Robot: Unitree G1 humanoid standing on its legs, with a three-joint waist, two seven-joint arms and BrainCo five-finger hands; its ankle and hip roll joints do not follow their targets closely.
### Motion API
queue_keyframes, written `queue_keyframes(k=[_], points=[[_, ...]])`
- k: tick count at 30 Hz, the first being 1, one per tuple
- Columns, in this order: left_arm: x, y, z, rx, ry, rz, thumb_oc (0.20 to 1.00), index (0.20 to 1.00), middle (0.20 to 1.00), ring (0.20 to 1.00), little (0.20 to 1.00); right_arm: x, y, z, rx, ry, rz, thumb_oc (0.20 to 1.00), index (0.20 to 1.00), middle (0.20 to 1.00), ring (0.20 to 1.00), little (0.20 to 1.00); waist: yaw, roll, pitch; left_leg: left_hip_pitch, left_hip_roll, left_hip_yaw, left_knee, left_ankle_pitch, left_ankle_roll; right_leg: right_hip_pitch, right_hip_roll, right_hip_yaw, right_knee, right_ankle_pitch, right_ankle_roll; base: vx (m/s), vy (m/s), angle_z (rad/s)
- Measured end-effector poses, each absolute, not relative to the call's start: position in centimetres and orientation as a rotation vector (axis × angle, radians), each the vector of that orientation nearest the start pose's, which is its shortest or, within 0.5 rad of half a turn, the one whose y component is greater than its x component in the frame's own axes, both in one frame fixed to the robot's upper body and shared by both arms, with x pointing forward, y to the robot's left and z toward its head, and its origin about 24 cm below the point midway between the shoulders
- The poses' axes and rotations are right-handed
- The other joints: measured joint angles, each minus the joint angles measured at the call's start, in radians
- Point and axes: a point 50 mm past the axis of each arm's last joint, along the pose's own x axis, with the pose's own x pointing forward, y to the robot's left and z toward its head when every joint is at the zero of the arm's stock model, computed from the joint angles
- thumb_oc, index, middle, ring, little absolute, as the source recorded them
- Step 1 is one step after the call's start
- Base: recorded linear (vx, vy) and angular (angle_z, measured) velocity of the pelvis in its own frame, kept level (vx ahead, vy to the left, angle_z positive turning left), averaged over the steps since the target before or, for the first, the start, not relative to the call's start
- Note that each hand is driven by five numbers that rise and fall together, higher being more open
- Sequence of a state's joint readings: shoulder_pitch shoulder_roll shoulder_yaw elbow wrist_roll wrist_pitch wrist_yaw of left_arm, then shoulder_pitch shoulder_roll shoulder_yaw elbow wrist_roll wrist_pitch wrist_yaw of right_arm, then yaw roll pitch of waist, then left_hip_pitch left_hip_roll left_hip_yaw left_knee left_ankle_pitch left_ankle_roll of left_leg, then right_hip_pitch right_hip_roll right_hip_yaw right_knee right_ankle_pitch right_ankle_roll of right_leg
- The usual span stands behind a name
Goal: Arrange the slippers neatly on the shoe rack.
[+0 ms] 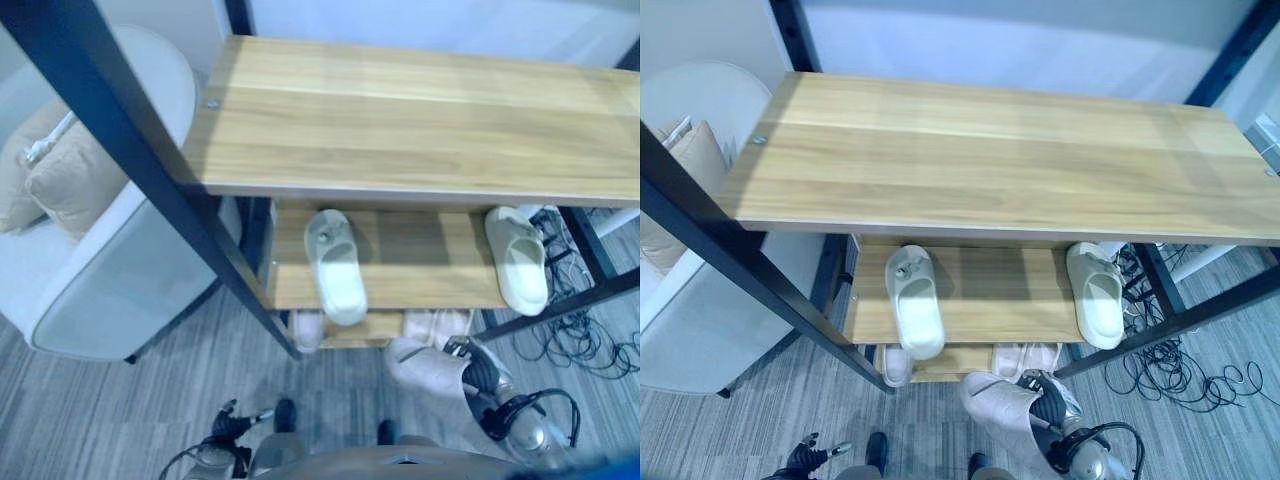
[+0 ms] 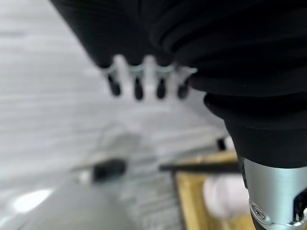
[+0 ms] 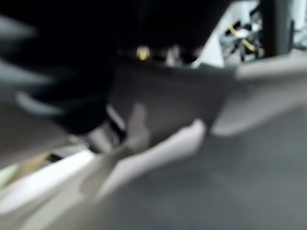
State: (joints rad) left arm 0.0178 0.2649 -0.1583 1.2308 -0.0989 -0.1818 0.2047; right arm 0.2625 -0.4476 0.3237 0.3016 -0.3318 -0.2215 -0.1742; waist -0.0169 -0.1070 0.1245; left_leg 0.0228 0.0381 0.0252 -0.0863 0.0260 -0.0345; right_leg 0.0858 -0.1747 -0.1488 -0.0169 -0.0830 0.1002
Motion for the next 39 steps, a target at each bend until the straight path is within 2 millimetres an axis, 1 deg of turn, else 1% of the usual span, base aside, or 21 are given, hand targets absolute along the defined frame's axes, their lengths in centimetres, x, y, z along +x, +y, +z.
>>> queue_keyframes(k=[1,7,9,12,13,14,15,16,17,18,19,20,23,25,27,29,31,34,36,38,39], points=[[9.9,25.1,-15.0,0.357,1.037,0.251,1.0,1.0,1.0,1.0,1.0,15.9,-19.7,-5.8,-0.73,0.309,0.257,0.2,0.2,0.2,0.2,0.2,0.001,-0.006,-0.004,0.008,-0.005,0.007,0.0,-0.006,0.008,0.002,-0.005,0.001,0.0,0.003,0.005,-0.03,0.124,-0.45],[10.4,25.0,-14.9,0.356,1.013,0.248,1.0,1.0,1.0,1.0,1.0,17.7,-19.5,-5.1,-0.745,0.267,0.238,0.2,0.2,0.2,0.2,0.2,0.01,0.015,-0.004,0.031,-0.009,0.024,0.002,-0.015,0.019,0.028,-0.002,0.026,-0.022,0.005,0.03,-0.06,0.001,-0.15],[10.9,24.3,-14.8,0.341,0.99,0.235,1.0,1.0,1.0,1.0,1.0,18.0,-19.8,-5.1,-0.76,0.271,0.233,0.2,0.2,0.2,0.2,0.2,0.016,0.031,0.002,0.02,0.002,0.013,0.027,-0.015,0.019,0.032,0.012,0.031,-0.012,-0.014,0.04,-0.13,-0.107,0.15],[11.7,23.5,-14.6,0.324,0.944,0.225,1.0,1.0,1.0,1.0,1.0,17.8,-20.0,-5.4,-0.768,0.281,0.221,0.2,0.2,0.2,0.2,0.2,0.018,0.038,0.005,-0.04,0.016,-0.04,0.095,-0.015,0.019,0.046,0.047,0.029,-0.045,-0.027,0.026,-0.14,-0.109,0.47],[12.1,23.2,-14.6,0.302,0.929,0.233,1.0,1.0,1.0,1.0,1.0,17.7,-20.1,-5.5,-0.773,0.287,0.227,0.2,0.2,0.2,0.2,0.2,0.021,0.038,0.006,-0.074,0.022,-0.065,0.132,-0.016,0.018,0.05,0.065,0.028,-0.057,-0.025,-0.001,-0.23,-0.053,0.84],[12.0,22.6,-14.7,0.269,0.931,0.241,1.0,1.0,1.0,1.0,1.0,18.0,-20.0,-5.7,-0.78,0.291,0.234,0.2,0.2,0.2,0.2,0.2,0.037,0.039,0.018,-0.118,0.04,-0.092,0.183,0.005,-0.003,0.043,0.096,0.003,-0.049,-0.021,-0.034,-0.23,-0.052,0.74],[12.7,22.7,-14.5,0.264,0.916,0.25,1.0,1.0,1.0,1.0,1.0,18.0,-20.1,-5.8,-0.782,0.296,0.233,0.2,0.2,0.2,0.2,0.2,0.039,0.033,0.029,-0.141,0.042,-0.108,0.199,0.029,-0.024,0.038,0.101,-0.009,-0.048,-0.02,-0.047,-0.28,0.053,0.67],[12.9,22.9,-14.4,0.26,0.915,0.26,1.0,1.0,1.0,1.0,1.0,18.3,-20.1,-5.7,-0.784,0.293,0.23,0.2,0.2,0.2,0.2,0.2,0.043,0.025,0.04,-0.155,0.042,-0.113,0.198,0.053,-0.028,0.032,0.097,-0.03,-0.054,-0.008,-0.092,-0.18,0.06,0.32],[12.6,23.0,-14.5,0.257,0.925,0.269,1.0,1.0,1.0,1.0,1.0,18.4,-20.0,-5.7,-0.772,0.291,0.223,0.2,0.2,0.2,0.2,0.2,0.048,0.012,0.041,-0.155,0.045,-0.118,0.198,0.046,-0.03,0.019,0.085,-0.042,-0.05,0.001,-0.113,-0.19,0.114,0.13],[12.4,23.6,-14.5,0.267,0.937,0.286,1.0,1.0,1.0,1.0,1.0,18.5,-19.8,-5.5,-0.75,0.284,0.209,0.2,0.2,0.2,0.2,0.2,0.049,-0.007,0.043,-0.162,0.026,-0.092,0.272,-0.035,-0.02,0.017,0.069,-0.045,-0.055,0.017,-0.111,-0.01,0.116,-0.07],[11.7,23.8,-14.7,0.276,0.962,0.286,1.0,1.0,1.0,1.0,1.0,18.4,-19.9,-5.2,-0.746,0.267,0.204,0.2,0.2,0.2,0.2,0.2,0.032,-0.017,0.037,-0.148,0.018,-0.063,0.325,-0.082,-0.026,0.006,0.055,-0.032,-0.048,0.021,-0.104,0.02,0.201,-0.05],[11.1,23.8,-14.9,0.276,0.978,0.289,1.0,1.0,1.0,1.0,1.0,17.9,-20.1,-5.4,-0.75,0.284,0.202,0.2,0.2,0.2,0.2,0.2,0.019,-0.011,0.037,-0.116,0.031,-0.058,0.32,-0.1,-0.027,0.002,0.057,-0.032,-0.045,0.022,-0.102,0.03,0.2,-0.03],[9.9,23.5,-15.4,0.287,1.024,0.27,1.0,1.0,1.0,1.0,1.0,17.1,-20.8,-6.0,-0.755,0.33,0.184,0.2,0.2,0.2,0.2,0.2,-0.014,0.022,0.016,0.023,0.065,-0.041,0.132,-0.087,-0.02,0.001,0.085,-0.023,-0.039,0.025,-0.099,-0.01,0.183,-0.02],[10.1,22.8,-15.6,0.295,1.037,0.238,1.0,1.0,1.0,1.0,1.0,16.6,-21.3,-6.7,-0.771,0.375,0.185,0.2,0.2,0.2,0.2,0.2,-0.042,0.037,0.009,0.067,0.074,-0.041,0.023,-0.063,-0.027,-0.003,0.095,-0.029,-0.036,0.025,-0.087,-0.01,0.214,0.27],[10.6,22.6,-15.5,0.302,1.022,0.214,1.0,1.0,1.0,1.0,1.0,16.3,-21.0,-7.1,-0.76,0.393,0.191,0.2,0.2,0.2,0.2,0.2,-0.039,0.019,-0.001,0.072,0.043,-0.054,0.008,-0.063,-0.026,-0.007,0.062,-0.028,-0.038,0.039,-0.059,-0.03,0.223,0.21],[10.7,22.5,-15.5,0.301,1.02,0.2,1.0,1.0,1.0,1.0,1.0,16.4,-20.8,-7.2,-0.753,0.394,0.19,0.2,0.2,0.2,0.2,0.2,-0.038,0.014,-0.011,0.076,0.013,-0.062,-0.001,-0.067,-0.02,-0.007,0.034,-0.027,-0.037,0.039,-0.027,-0.03,0.176,0.06],[10.6,22.9,-15.4,0.318,1.02,0.199,1.0,1.0,1.0,1.0,1.0,16.8,-20.4,-7.8,-0.756,0.417,0.2,0.2,0.2,0.2,0.2,0.2,-0.017,0.013,-0.013,0.08,-0.02,-0.043,-0.001,-0.071,-0.006,-0.018,0.002,-0.001,-0.037,0.054,0.005,-0.03,0.167,-0.23],[9.7,23.3,-15.6,0.344,1.042,0.191,1.0,1.0,1.0,1.0,1.0,17.0,-20.1,-8.1,-0.746,0.429,0.199,0.2,0.2,0.2,0.2,0.2,-0.002,0.018,-0.016,0.082,-0.036,-0.024,-0.001,-0.073,0.01,-0.032,-0.012,0.023,-0.035,0.065,0.023,-0.1,0.071,-0.27],[8.8,23.8,-15.6,0.357,1.067,0.195,1.0,1.0,1.0,1.0,1.0,17.3,-19.9,-8.6,-0.749,0.45,0.209,0.2,0.2,0.2,0.2,0.2,0.013,0.026,-0.01,0.072,-0.037,0.018,0.015,-0.074,0.017,-0.077,-0.015,0.035,0.0,0.071,0.029,-0.19,0.026,-0.49],[8.6,24.0,-15.7,0.361,1.083,0.199,1.0,1.0,1.0,1.0,1.0,18.1,-19.9,-9.2,-0.761,0.485,0.211,0.2,0.2,0.2,0.2,0.2,0.03,0.036,0.011,0.05,-0.029,0.052,0.045,-0.084,0.03,-0.123,-0.011,0.013,0.045,0.08,0.022,-0.08,0.019,-0.52],[8.7,24.1,-15.7,0.356,1.083,0.208,1.0,1.0,1.0,1.0,1.0,18.0,-20.0,-9.3,-0.768,0.501,0.218,0.2,0.2,0.2,0.2,0.2,0.036,0.049,0.024,0.028,-0.02,0.063,0.062,-0.09,0.038,-0.137,-0.016,-0.019,0.057,0.076,0.015,-0.11,-0.005,-0.19]])
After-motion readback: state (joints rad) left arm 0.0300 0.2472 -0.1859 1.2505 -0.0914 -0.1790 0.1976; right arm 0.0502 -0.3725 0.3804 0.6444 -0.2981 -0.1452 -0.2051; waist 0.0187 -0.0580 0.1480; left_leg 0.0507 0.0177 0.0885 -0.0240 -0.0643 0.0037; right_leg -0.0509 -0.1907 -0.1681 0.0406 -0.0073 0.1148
